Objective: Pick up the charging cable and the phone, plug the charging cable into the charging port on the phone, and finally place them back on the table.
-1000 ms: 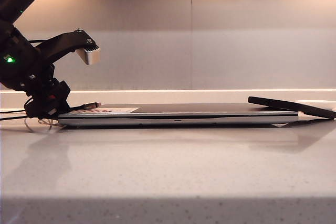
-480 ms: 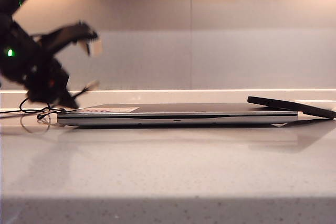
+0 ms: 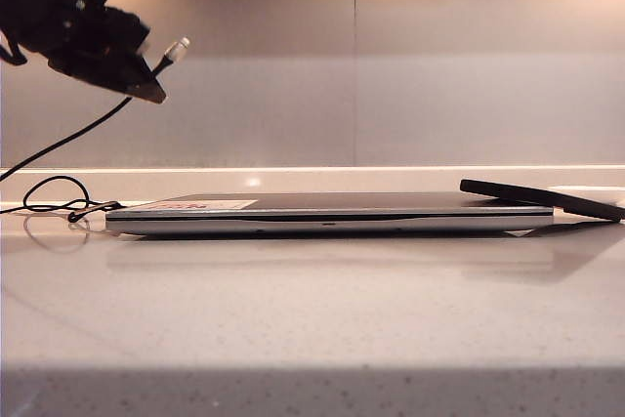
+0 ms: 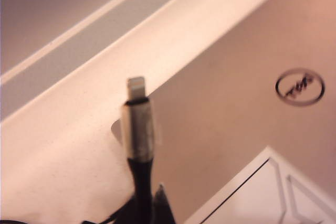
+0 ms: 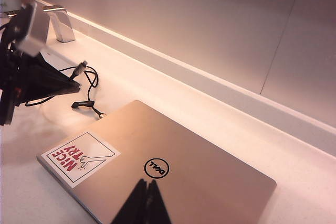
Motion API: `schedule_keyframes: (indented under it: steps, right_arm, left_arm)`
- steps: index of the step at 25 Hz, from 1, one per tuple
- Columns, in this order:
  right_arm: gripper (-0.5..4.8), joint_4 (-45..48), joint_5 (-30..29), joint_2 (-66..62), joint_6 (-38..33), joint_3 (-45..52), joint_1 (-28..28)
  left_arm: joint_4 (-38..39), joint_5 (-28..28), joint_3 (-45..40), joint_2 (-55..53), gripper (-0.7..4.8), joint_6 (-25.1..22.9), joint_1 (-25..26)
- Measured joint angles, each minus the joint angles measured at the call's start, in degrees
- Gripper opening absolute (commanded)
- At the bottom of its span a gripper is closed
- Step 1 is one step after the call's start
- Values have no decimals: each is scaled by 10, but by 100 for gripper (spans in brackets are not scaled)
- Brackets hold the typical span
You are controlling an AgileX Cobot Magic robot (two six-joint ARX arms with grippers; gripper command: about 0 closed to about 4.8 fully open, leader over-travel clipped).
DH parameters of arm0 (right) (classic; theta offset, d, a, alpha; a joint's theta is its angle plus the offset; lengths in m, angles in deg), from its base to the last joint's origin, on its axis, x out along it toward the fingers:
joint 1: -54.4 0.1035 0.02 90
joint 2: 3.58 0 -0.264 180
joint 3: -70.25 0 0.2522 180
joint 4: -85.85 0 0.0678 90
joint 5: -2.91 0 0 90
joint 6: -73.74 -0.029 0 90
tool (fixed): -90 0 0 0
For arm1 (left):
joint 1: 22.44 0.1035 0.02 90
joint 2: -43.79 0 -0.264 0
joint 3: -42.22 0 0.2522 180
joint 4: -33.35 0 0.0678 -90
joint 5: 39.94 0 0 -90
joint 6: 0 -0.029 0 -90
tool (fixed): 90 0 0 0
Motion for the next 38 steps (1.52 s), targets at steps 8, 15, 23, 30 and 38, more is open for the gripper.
schedule_keyframes:
  steps: [8, 15, 23, 30, 38]
  right_arm:
    - [-4, 0, 14, 0, -44, 0, 0]
    - [-3, 0, 36, 0, -100, 0, -1]
    - [-4, -19, 52, -1, -138, 0, -39]
    - [-4, -45, 19, -1, -167, 2, -124]
    - [-4, -27, -141, -3, -322, 90, -289]
  left_arm:
    - [41, 2, 0, 41, -6, 91, -36]
    - [81, 2, 0, 117, -6, 153, -38]
    - [84, 1, -1, 109, -6, 163, -38]
    - [82, 1, -1, 97, -6, 161, -38]
    - [81, 2, -1, 72, -6, 159, -38]
